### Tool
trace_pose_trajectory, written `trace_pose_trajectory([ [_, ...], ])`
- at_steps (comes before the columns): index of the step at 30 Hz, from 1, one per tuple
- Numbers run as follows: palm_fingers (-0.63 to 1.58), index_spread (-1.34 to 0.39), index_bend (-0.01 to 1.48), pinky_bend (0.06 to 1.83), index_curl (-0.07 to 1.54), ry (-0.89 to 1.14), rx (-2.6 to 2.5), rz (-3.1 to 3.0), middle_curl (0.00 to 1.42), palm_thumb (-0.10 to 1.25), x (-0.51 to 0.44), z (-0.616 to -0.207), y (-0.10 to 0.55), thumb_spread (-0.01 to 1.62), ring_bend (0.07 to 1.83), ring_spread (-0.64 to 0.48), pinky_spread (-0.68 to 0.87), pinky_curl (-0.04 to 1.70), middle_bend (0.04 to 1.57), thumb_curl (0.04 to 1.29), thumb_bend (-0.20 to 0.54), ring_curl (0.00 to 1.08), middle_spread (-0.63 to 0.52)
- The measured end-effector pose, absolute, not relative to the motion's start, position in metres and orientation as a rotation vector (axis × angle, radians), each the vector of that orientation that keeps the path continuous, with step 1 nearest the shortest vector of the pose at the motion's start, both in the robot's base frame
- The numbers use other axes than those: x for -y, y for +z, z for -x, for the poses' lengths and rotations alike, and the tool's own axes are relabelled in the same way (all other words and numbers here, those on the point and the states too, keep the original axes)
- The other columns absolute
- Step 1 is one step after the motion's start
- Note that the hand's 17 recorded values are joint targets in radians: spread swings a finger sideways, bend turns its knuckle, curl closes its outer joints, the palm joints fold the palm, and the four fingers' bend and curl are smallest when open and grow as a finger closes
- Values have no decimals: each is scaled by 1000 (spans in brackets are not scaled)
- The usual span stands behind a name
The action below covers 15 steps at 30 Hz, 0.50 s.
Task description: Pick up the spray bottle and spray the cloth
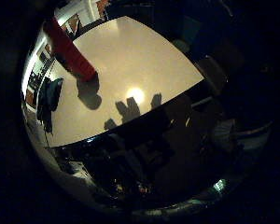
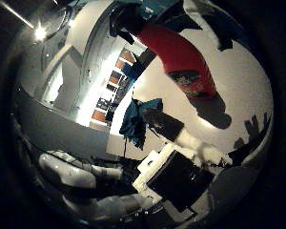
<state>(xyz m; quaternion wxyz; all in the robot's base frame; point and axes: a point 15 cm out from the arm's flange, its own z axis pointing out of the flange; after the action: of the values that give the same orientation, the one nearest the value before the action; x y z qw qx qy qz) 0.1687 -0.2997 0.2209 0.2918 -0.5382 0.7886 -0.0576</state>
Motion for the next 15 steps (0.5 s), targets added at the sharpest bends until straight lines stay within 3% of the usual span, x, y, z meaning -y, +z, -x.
trace_pose_trajectory([
  [15, 492, -364, 251, 200, 841, -156, -2102, 1435, 454, 548, 300, -168, 221, 1081, 249, 19, 340, 289, 194, 307, -23, 380, -43],
])
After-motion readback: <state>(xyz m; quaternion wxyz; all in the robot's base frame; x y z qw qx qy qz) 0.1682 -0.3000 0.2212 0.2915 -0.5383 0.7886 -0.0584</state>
